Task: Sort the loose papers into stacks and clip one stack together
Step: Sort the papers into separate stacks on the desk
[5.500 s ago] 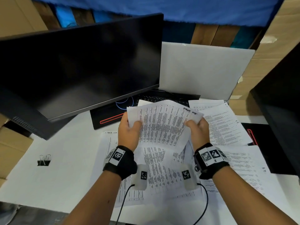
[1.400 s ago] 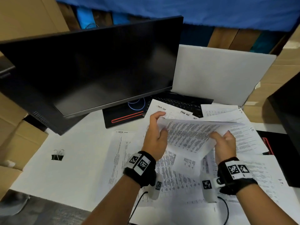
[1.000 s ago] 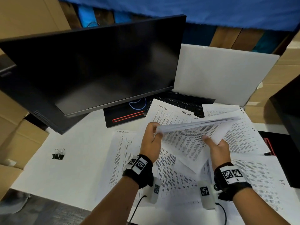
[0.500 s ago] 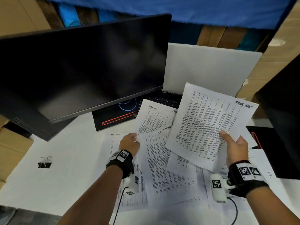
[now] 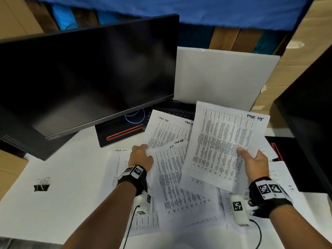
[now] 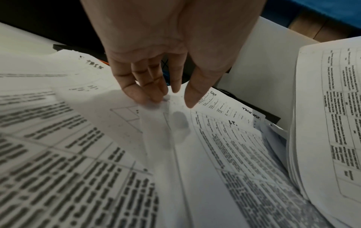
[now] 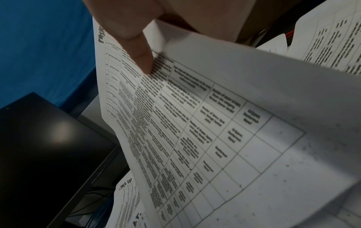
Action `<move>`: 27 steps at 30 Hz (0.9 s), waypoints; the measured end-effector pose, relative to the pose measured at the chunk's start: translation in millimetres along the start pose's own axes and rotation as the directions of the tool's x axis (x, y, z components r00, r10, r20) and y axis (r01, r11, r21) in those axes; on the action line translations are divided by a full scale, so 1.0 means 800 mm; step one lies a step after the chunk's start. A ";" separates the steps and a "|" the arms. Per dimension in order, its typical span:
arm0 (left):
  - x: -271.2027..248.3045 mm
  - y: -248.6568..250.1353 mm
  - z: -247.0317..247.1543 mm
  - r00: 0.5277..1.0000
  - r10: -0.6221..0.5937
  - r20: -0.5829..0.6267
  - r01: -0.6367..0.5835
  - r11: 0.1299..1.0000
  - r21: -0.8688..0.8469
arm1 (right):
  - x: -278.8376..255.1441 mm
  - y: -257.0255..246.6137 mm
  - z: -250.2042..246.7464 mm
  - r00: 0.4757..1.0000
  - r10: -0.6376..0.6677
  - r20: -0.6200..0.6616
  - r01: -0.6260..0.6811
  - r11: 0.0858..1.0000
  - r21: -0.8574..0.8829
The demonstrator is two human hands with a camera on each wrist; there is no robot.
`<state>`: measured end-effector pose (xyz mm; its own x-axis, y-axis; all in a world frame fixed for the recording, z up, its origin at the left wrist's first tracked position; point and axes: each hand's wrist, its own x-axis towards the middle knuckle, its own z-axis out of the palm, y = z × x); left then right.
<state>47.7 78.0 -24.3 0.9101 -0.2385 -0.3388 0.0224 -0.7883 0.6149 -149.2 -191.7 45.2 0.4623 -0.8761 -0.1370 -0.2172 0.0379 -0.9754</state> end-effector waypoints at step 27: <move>-0.053 0.129 -0.202 0.686 0.322 -0.652 -0.693 0.560 -0.453 | -0.012 -0.033 0.021 0.983 -0.065 0.173 0.049 0.994 0.094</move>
<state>78.5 98.6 168.6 0.9017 -0.0471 0.4299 -0.4311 -0.0195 0.9021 -133.4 -176.2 69.5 0.6169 -0.7805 -0.1010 -0.1127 0.0394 -0.9928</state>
